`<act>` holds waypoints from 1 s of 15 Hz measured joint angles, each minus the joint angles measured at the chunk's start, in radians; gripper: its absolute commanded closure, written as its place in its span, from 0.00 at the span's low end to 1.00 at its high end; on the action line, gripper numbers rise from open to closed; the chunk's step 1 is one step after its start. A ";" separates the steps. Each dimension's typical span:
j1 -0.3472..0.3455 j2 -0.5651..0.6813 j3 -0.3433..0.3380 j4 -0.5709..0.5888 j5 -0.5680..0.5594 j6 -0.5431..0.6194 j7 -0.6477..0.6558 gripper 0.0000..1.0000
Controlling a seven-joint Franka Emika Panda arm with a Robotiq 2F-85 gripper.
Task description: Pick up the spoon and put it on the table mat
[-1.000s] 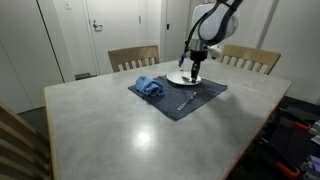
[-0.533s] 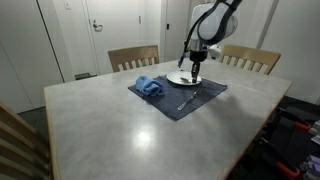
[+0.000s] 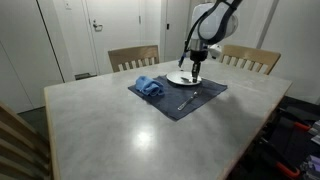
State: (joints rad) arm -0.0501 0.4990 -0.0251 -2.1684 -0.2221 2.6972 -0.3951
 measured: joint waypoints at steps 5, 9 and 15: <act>-0.002 -0.039 0.003 -0.002 0.000 -0.010 -0.005 0.98; -0.008 -0.113 0.025 -0.031 0.000 -0.025 -0.025 0.98; -0.007 -0.262 0.071 -0.139 0.009 -0.033 -0.038 0.98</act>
State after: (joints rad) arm -0.0567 0.2374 0.0464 -2.3069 -0.2131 2.6639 -0.4330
